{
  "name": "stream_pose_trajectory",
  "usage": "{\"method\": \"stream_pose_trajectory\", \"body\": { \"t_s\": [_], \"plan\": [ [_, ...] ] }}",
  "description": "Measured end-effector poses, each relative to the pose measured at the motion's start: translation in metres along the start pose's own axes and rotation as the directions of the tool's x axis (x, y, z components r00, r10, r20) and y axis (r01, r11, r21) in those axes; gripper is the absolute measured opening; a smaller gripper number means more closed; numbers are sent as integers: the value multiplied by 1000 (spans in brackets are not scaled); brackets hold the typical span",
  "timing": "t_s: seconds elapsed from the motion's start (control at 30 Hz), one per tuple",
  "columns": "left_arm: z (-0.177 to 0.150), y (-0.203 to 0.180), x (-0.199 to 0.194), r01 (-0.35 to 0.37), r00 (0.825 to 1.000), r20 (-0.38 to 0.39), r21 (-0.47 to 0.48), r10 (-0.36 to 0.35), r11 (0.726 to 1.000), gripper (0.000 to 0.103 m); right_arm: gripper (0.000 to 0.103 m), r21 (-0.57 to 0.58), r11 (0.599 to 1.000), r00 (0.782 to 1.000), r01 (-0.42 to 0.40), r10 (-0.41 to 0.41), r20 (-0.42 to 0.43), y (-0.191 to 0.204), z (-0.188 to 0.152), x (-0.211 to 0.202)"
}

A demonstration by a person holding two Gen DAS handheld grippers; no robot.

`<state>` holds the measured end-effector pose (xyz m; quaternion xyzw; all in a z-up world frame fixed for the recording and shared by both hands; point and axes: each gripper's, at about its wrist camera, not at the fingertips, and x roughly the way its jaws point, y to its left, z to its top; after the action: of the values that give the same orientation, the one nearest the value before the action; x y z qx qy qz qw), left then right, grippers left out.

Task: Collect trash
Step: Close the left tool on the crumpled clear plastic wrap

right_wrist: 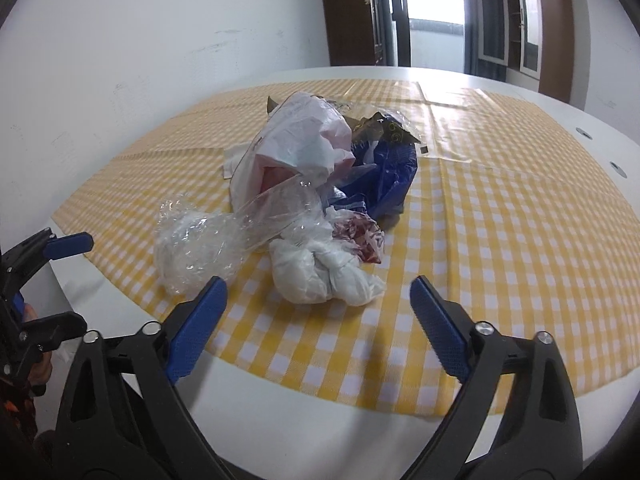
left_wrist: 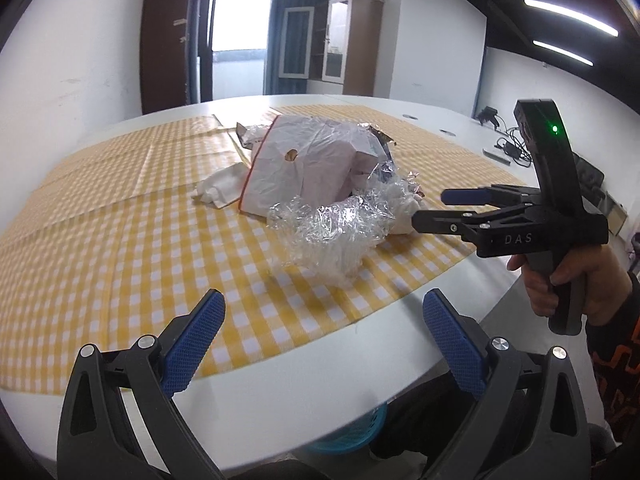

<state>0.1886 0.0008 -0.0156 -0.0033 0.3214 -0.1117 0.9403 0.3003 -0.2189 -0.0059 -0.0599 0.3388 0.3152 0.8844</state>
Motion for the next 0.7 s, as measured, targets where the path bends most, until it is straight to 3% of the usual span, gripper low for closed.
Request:
{"method": "stream_pose_trajectory", "body": {
  "t_s": [0.13, 0.47, 0.7],
  "plan": [
    [8, 5, 16, -4, 1000, -26, 5, 4, 1000, 97, 82, -15, 999, 999, -35, 34, -40, 0, 10, 11],
    [30, 0, 50, 32, 997, -72, 27, -30, 999, 97, 50, -6, 995, 990, -104, 103, -95, -10, 20, 26],
    [33, -8, 65, 58, 995, -83, 16, -57, 998, 97, 45, -7, 995, 992, -98, 97, -85, -20, 15, 20]
  ]
}}
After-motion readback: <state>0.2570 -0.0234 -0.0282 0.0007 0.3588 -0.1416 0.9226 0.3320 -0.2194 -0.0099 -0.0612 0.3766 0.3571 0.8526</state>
